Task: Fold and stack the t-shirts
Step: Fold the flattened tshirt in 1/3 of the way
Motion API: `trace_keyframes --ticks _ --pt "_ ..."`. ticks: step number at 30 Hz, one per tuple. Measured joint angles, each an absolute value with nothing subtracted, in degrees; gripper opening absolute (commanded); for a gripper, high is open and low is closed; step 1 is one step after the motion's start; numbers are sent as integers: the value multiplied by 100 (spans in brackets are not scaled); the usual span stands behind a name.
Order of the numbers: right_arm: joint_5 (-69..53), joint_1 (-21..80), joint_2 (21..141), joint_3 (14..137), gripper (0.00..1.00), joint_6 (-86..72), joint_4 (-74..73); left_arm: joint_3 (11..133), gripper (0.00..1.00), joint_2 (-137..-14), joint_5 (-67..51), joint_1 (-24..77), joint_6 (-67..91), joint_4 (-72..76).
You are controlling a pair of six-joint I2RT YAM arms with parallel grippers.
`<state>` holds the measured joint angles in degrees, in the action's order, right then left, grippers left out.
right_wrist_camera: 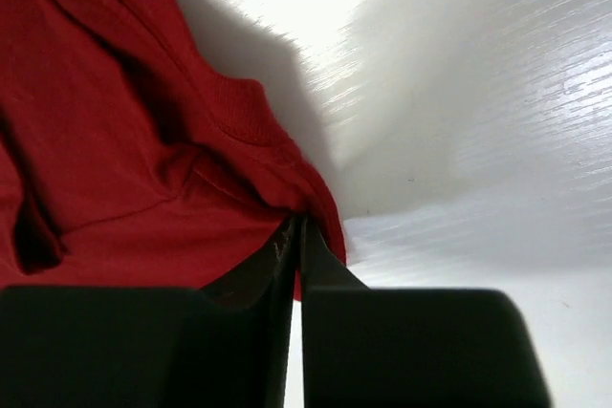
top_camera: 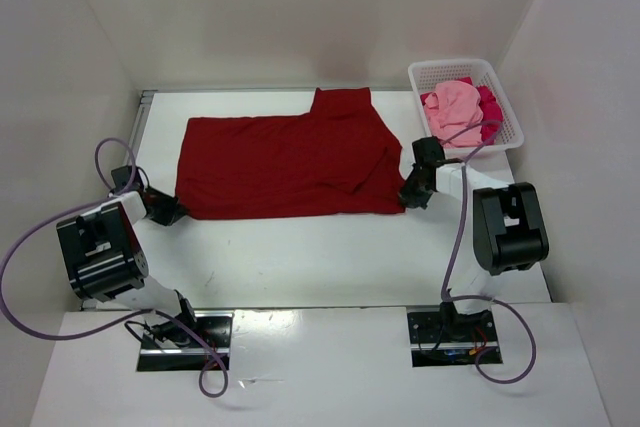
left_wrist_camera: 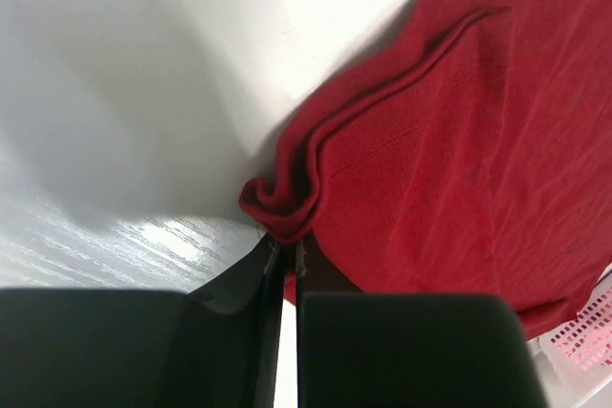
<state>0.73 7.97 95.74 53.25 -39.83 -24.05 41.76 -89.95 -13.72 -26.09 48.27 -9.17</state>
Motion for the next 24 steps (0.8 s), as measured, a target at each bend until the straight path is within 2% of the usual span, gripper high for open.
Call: trace_keyframes --ticks 2,7,8,9,11,12,13,14,15,17,21,22,24 --pt "58 751 9555 5306 0 -4060 -2394 4189 6 -9002 -1369 -2609 4816 -934" --pt "25 397 8969 4794 0 -4202 -2488 4152 6 -8882 -1337 -2606 4762 -1129" --pt "25 318 8768 4707 1 -4237 -2600 4104 6 -8814 -1343 -2606 4731 -1212" --pt "21 268 8573 4641 8 -4265 -2705 4040 6 -8729 -1358 -2606 4687 -1302" --pt "21 220 8187 4593 26 -4368 -2902 3870 23 -8484 -1365 -2606 4652 -1533" --pt "21 220 8018 4580 41 -4407 -2947 3754 36 -8311 -1365 -2606 4657 -1653" --pt "16 220 7870 4574 46 -4464 -2991 3682 52 -8156 -1363 -2609 4637 -1804" --pt "23 220 7736 4574 49 -4475 -3035 3660 87 -8018 -1369 -2609 4646 -1992" --pt "19 220 7616 4574 53 -4480 -3079 3667 100 -7915 -1382 -2611 4630 -2121" --pt "14 220 7450 4600 53 -4425 -3179 3806 100 -7778 -1481 -2611 4611 -2305" --pt "-193 305 7478 5024 21 -4128 -3295 4392 100 -7758 -1391 -2418 4440 -2648" --pt "-242 416 7561 5153 9 -4071 -3269 4521 89 -7743 -1361 -2274 4381 -2620" --pt "-440 827 7885 5389 3 -4005 -3048 4718 55 -7712 -1339 -1754 4324 -2390"
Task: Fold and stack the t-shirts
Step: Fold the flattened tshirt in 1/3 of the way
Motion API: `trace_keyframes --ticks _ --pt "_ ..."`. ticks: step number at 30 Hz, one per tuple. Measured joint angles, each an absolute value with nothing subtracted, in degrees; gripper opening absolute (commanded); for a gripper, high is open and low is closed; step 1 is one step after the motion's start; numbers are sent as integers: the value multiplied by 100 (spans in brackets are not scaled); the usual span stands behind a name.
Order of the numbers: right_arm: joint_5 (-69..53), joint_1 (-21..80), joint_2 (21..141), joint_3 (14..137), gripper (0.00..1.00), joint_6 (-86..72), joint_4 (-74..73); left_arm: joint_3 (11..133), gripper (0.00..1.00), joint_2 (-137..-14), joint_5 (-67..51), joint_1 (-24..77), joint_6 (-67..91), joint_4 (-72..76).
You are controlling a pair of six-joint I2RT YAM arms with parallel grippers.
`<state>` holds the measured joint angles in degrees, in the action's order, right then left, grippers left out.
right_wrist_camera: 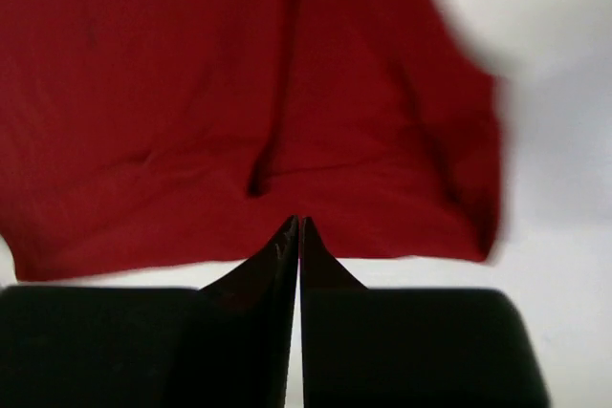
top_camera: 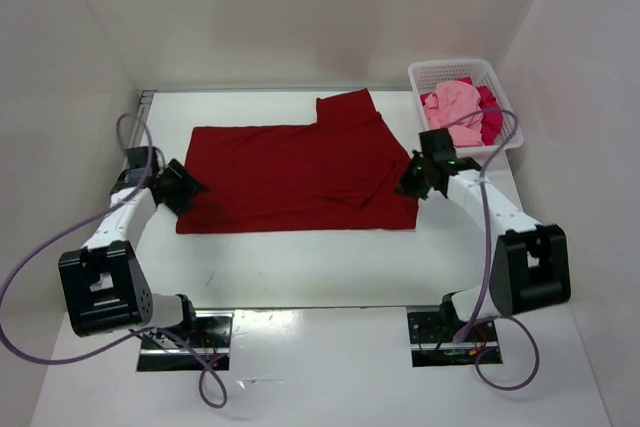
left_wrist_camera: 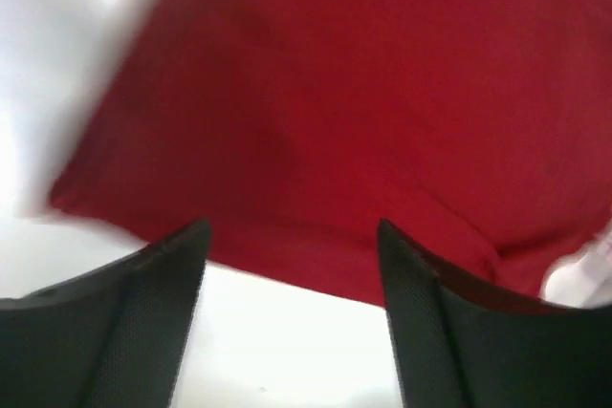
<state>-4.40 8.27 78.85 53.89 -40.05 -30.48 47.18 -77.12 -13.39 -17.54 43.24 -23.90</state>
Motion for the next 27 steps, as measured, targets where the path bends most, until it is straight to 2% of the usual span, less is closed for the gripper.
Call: trace_keyframes --ticks 2,3,4,5,7,10,13,19,22,23,27 --pt "-648 1238 8248 5492 10 -4007 -2749 4770 23 -7693 -1361 -1138 4276 -2064" --pt "-751 1420 8451 5513 16 -4021 -2611 4788 19 -7699 -1354 -825 4259 -1944" --pt "-860 1575 8643 5544 34 -4038 -2504 4799 18 -7719 -1323 -445 4211 -1831" --pt "-963 1712 8838 5579 41 -4069 -2412 4810 18 -7756 -1286 -154 4217 -1741" --pt "-1085 1879 9133 5634 45 -4084 -2274 4842 19 -7896 -1243 429 4217 -1533" --pt "-1135 1911 9428 5714 48 -4086 -2141 4838 20 -8173 -1227 799 4222 -1321" --pt "-1127 1911 9607 5743 47 -4112 -2027 4751 21 -8401 -1177 790 4228 -1170" --pt "-1140 1916 9937 5769 34 -4141 -1927 4386 24 -8466 -1114 760 4270 -1109" --pt "-1144 1918 10062 5787 31 -4167 -1905 4370 25 -8464 -1072 760 4303 -1070" --pt "-1160 1918 10125 5835 20 -4174 -1933 4370 25 -8464 -1070 760 4333 -1057" --pt "-1192 1927 10436 6163 10 -4145 -1935 4370 25 -8458 -1052 738 4370 -1044"
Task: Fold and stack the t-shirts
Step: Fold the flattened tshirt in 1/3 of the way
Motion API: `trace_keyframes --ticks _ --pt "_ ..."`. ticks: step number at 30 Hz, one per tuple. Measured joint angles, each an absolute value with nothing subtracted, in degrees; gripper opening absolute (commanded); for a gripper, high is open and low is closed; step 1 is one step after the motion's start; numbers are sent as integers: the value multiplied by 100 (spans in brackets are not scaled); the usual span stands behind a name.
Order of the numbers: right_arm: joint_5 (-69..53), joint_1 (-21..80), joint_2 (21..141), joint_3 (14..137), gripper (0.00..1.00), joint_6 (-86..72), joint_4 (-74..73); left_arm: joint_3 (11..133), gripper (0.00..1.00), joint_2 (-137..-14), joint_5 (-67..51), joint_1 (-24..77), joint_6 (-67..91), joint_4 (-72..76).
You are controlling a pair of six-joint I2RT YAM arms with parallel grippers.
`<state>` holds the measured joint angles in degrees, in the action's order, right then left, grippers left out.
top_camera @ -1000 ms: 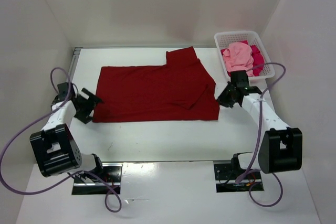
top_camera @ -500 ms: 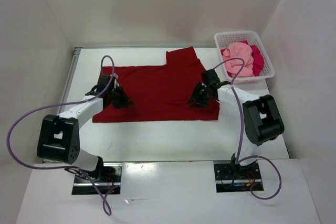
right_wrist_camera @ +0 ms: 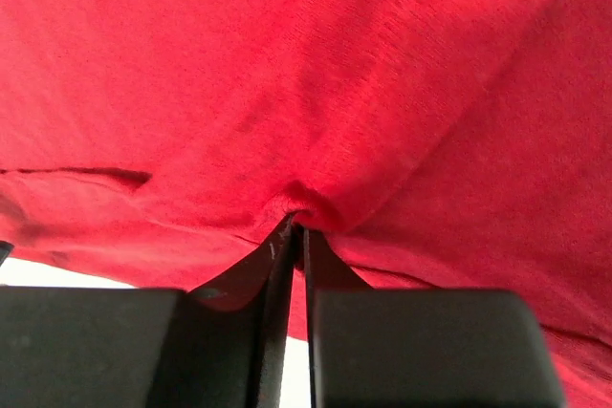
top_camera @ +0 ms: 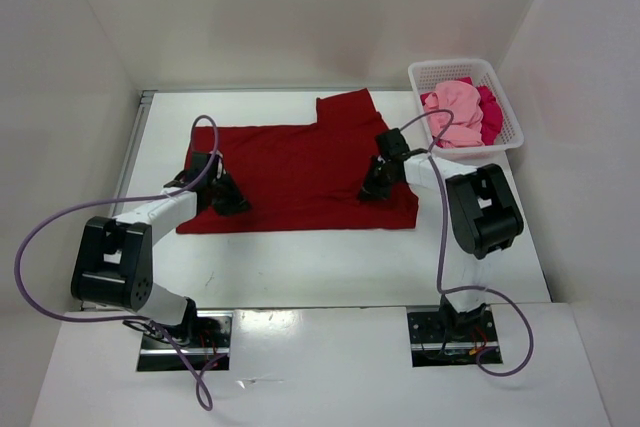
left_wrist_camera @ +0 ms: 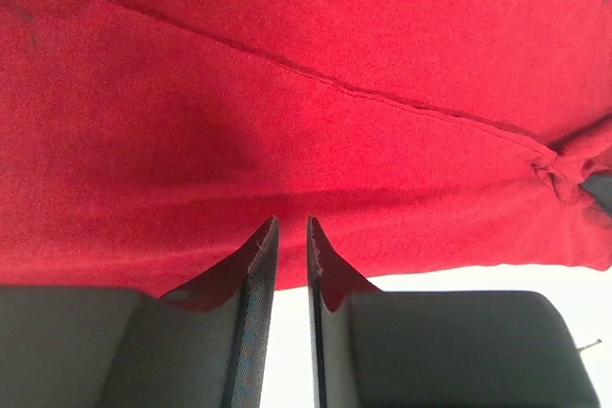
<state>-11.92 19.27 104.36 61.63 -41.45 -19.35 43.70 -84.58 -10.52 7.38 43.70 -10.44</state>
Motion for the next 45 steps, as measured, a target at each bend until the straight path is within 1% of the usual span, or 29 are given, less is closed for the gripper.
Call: trace_keyframes --ticks 4,9,13,14,15,16,19,21,22,23,24,26,30,34,36,38,41,45 --pt "-1212 1944 10602 6565 7 -4136 -2027 4370 26 -8423 -1046 727 4383 -1039" --pt "-1234 2027 11198 7789 7 -4084 -2237 4370 26 -8383 -1048 727 4388 -1028" --pt "-1227 2156 11843 8849 15 -4060 -2351 4370 26 -8337 -1059 727 4388 -1046" --pt "-1240 2182 11972 9032 30 -4062 -2364 4370 26 -8307 -1059 727 4392 -1063" --pt "-1258 2200 12066 9159 40 -4095 -2370 4370 26 -8265 -1059 727 4394 -1074" --pt "-1313 2231 12274 9439 57 -4106 -2390 4370 29 -8187 -1061 727 4397 -1096" --pt "-1275 2261 12239 9428 57 -4104 -2390 4370 29 -8088 -1063 727 4399 -1164" --pt "-1201 2287 12053 9183 50 -4099 -2318 4370 29 -7955 -1066 727 4399 -1205" --pt "-1142 2300 11852 8917 33 -4088 -2281 4370 29 -7876 -1068 727 4399 -1210" --pt "-1109 2305 11649 8665 22 -4073 -2316 4370 29 -7815 -1072 727 4399 -1212" --pt "-1074 2311 11343 8296 13 -4077 -2287 4372 29 -7762 -1076 744 4401 -1219" --pt "-1009 2314 10853 7686 2 -4169 -2169 4372 29 -7732 -1063 814 4421 -1223" --pt "-860 2342 9981 6390 1 -4300 -2112 4388 28 -8034 -1070 1291 4534 -1129" --pt "-574 2366 9983 5841 0 -4344 -2126 4438 24 -8722 -1120 1490 4547 -1009" --pt "-414 2366 9992 5688 0 -4366 -2134 4436 24 -9098 -1140 1417 4580 -1000" --pt "-357 2366 9953 5568 0 -4453 -2029 4370 24 -9159 -1372 1205 4694 -856" --pt "-364 2370 9701 5175 0 -4628 -1706 4095 25 -9054 -1741 873 4827 -672" --pt "-558 2386 9085 4370 0 -4915 -1396 3420 26 -8565 -2145 513 4991 -534"
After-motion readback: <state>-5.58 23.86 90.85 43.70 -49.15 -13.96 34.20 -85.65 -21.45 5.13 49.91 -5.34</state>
